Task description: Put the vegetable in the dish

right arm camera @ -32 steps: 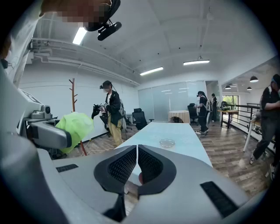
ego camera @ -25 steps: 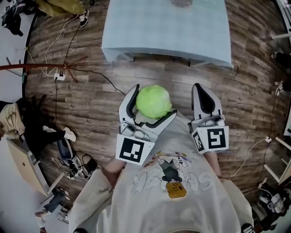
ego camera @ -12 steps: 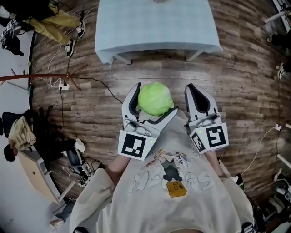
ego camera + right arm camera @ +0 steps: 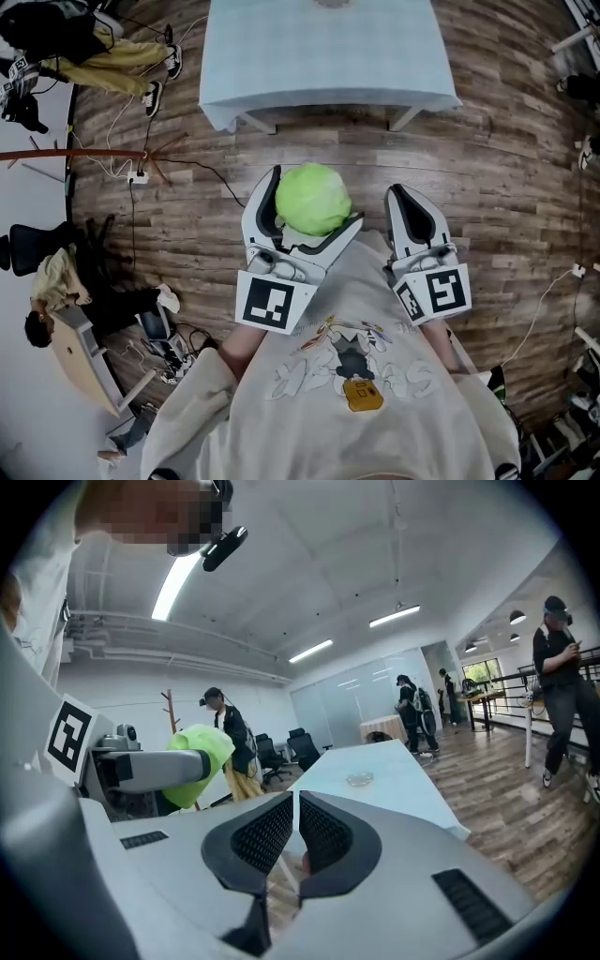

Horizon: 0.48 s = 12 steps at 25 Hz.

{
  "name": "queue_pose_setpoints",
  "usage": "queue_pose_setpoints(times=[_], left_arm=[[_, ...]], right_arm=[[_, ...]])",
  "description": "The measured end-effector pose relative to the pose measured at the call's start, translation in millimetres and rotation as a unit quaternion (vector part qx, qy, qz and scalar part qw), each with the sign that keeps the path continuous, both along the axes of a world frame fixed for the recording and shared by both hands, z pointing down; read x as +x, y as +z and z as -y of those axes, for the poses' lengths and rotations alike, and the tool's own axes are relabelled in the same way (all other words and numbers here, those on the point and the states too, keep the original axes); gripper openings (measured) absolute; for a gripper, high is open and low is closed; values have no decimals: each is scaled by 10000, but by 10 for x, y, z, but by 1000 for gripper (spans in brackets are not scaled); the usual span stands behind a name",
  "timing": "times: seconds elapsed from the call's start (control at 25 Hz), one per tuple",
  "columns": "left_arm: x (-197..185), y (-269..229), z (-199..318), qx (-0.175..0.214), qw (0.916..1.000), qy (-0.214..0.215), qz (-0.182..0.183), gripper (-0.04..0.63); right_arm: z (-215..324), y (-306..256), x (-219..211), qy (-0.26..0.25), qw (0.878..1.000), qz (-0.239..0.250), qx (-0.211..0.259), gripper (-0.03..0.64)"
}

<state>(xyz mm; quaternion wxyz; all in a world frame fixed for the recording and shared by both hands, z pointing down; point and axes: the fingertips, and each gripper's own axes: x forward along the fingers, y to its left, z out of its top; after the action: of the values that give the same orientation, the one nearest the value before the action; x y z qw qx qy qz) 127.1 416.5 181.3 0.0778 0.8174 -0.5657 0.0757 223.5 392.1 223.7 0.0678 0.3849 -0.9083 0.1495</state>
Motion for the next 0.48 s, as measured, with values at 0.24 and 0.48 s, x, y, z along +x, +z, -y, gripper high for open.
queue_pose_setpoints(times=[0.24, 0.48], left_arm=[[-281, 66, 312, 37, 9999, -162, -11, 528], [-696, 127, 834, -75, 9999, 42, -78, 528]], right_arm=[[330, 57, -176, -17, 10000, -27, -16, 23], [926, 151, -620, 165, 9997, -75, -147, 23]])
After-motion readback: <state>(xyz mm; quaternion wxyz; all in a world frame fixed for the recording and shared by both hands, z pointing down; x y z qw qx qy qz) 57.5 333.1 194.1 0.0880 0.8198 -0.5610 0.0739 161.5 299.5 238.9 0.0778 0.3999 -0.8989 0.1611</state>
